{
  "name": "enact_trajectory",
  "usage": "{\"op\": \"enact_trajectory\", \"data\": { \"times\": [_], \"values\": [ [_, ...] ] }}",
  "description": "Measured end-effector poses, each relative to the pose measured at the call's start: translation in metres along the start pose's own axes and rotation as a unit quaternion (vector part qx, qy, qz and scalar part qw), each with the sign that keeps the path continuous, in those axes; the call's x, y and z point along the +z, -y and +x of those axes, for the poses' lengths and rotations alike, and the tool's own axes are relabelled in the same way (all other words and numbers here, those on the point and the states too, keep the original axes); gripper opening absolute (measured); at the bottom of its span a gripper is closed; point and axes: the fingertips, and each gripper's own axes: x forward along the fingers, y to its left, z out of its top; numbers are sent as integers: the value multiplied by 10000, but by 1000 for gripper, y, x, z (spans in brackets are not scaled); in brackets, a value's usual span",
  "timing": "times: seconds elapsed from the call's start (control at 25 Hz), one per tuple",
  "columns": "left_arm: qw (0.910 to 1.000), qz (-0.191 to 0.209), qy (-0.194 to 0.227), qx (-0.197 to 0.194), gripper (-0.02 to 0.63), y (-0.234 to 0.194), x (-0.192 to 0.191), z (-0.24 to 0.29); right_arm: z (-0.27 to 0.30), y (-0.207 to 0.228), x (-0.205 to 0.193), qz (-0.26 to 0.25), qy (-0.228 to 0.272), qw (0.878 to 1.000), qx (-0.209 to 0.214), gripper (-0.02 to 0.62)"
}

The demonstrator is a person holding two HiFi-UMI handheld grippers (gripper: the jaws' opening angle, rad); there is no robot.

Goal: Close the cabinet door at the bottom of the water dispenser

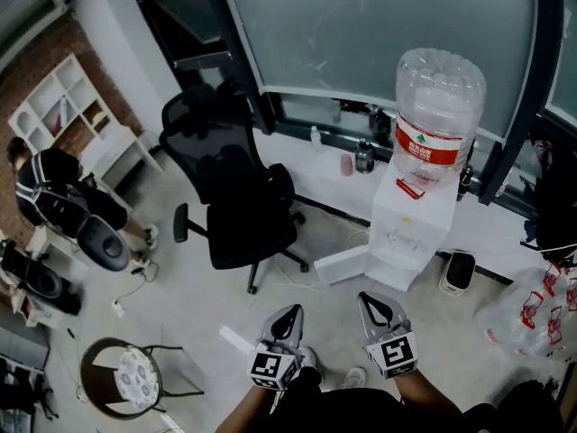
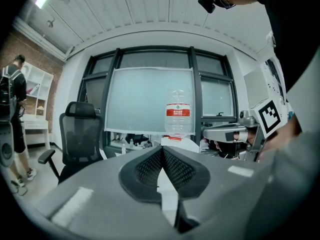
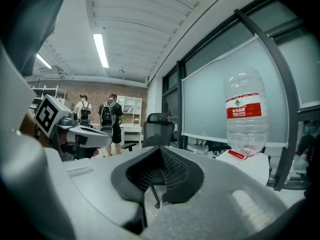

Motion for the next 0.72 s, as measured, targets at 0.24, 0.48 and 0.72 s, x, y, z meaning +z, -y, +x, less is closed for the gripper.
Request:
{"op": "enact_trajectory", "data": {
  "times": [0.24, 0.48, 0.72],
  "values": [
    [9999, -26, -33, -119, 20, -26, 1, 22, 23, 9, 3, 11, -79, 9997, -230, 2],
    [9992, -75, -40, -402, 20, -64, 4, 56, 54, 26, 4, 79, -154, 9975, -685, 2],
    [9953, 25, -75, -965, 20, -90, 5, 98, 88, 40, 2, 204, -224, 9923, -1201, 2]
  ]
}}
